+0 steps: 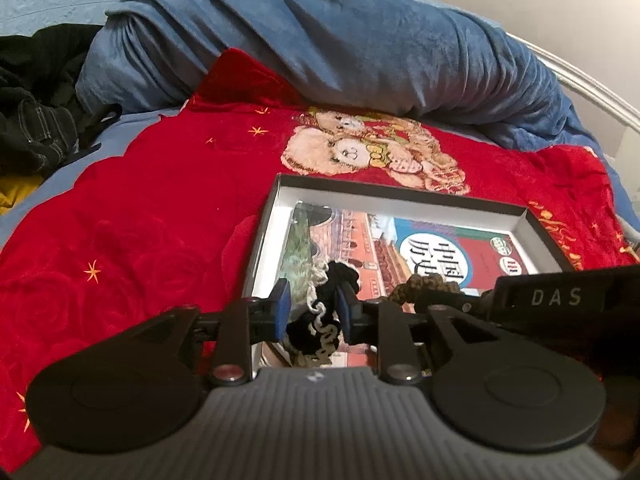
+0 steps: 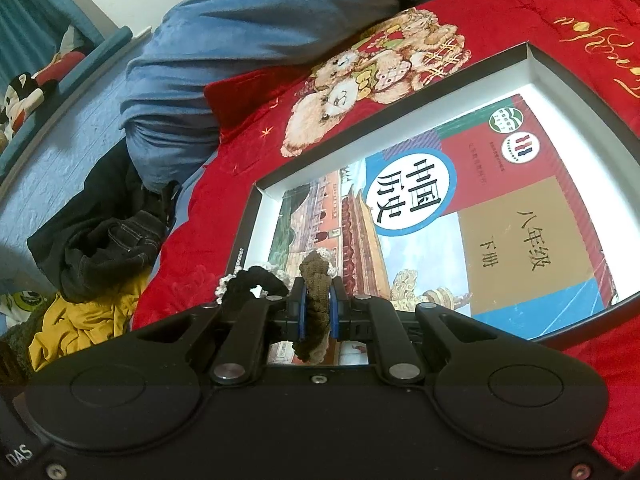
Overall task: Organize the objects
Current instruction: 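Open the left tool to drop the chain while the right tool opens to drop the bead ring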
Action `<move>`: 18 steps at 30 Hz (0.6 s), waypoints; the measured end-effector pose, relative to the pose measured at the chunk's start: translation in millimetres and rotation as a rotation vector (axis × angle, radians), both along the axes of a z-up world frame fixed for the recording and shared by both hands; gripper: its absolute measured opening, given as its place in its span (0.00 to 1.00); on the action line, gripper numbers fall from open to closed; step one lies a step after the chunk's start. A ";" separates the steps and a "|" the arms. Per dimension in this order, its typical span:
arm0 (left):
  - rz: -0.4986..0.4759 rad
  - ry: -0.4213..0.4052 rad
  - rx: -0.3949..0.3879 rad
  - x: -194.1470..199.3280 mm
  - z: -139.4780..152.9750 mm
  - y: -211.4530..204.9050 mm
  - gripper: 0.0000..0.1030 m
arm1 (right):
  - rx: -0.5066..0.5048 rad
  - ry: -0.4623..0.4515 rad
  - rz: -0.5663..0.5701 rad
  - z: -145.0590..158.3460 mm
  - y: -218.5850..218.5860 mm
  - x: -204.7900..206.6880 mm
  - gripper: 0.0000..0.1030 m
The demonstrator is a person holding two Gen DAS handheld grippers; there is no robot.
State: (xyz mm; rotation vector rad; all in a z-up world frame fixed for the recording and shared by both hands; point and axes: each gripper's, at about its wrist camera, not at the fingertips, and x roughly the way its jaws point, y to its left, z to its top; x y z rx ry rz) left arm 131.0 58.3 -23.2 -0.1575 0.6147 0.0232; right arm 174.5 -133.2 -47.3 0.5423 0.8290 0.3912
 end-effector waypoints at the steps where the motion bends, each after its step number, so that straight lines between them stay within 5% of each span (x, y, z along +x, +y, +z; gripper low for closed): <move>1: 0.001 -0.004 -0.003 -0.4 0.8 0.3 0.49 | 0.001 -0.001 -0.001 0.2 -0.3 0.1 0.12; 18: 0.086 0.017 -0.037 -1.3 6.8 16.3 0.74 | -0.005 -0.012 -0.049 3.3 -8.6 -1.3 0.12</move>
